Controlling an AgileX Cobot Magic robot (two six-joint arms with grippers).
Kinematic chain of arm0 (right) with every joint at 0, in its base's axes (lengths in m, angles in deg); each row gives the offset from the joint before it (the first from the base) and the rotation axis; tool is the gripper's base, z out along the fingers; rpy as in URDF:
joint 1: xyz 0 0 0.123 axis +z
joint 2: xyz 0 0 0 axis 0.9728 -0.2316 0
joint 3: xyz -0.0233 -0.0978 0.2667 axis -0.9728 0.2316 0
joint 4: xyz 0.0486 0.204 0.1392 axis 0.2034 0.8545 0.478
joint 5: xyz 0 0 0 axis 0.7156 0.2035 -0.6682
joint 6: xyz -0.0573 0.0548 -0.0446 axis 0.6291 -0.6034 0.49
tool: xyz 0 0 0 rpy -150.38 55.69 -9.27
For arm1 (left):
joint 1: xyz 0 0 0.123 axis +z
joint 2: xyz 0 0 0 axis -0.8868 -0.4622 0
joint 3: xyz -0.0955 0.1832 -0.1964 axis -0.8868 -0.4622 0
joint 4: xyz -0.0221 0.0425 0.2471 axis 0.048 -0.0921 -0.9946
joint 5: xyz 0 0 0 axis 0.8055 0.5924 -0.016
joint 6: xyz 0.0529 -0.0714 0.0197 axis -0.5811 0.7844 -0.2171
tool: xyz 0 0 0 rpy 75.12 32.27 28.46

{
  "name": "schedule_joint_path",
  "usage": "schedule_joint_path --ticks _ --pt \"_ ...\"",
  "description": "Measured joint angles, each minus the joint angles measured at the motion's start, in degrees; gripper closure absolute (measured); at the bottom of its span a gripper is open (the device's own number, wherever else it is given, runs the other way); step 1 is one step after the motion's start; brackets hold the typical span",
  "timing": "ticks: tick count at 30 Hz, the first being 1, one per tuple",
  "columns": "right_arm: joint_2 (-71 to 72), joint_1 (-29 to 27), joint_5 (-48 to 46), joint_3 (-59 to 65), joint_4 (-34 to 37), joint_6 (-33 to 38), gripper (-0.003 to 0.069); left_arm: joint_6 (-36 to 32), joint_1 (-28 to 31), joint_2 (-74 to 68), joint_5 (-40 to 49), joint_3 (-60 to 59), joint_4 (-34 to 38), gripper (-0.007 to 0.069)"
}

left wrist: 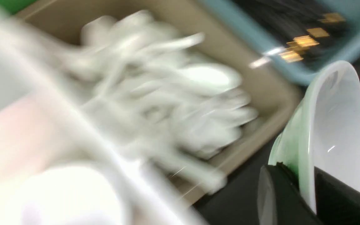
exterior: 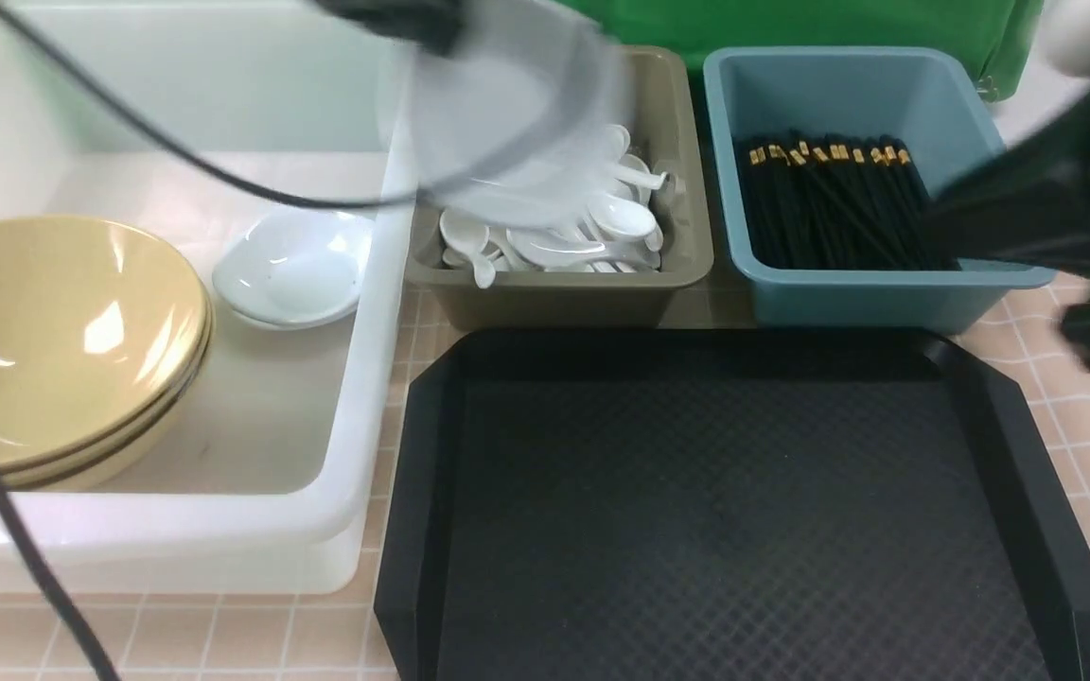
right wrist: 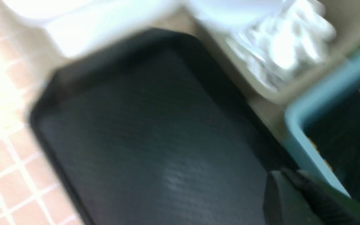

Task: On brown table put chopsticks spoon bowls plates into blue grey white boxes.
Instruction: 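Place the white bowl into the white bin with the other dishes with the left gripper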

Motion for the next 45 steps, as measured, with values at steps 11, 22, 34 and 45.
schedule_joint_path --ticks 11,22,34,45 --pt "-20.85 13.65 -0.47 -21.65 1.05 2.84 0.061 -5.53 19.19 -8.83 1.42 -0.96 9.61 0.0619" --pt "-30.14 14.66 -5.89 -35.6 -0.2 2.95 0.0609 -15.95 19.26 -19.68 -10.23 -1.14 10.28 0.0619" --pt "-30.39 14.66 -6.1 -35.91 -1.71 3.14 0.0609 -16.51 19.26 -23.03 -13.21 -1.14 10.59 0.0541" --pt "-30.39 14.66 -8.27 -35.91 -1.71 3.4 0.0609 -16.71 19.26 -23.75 -12.97 0.21 7.13 0.0183"
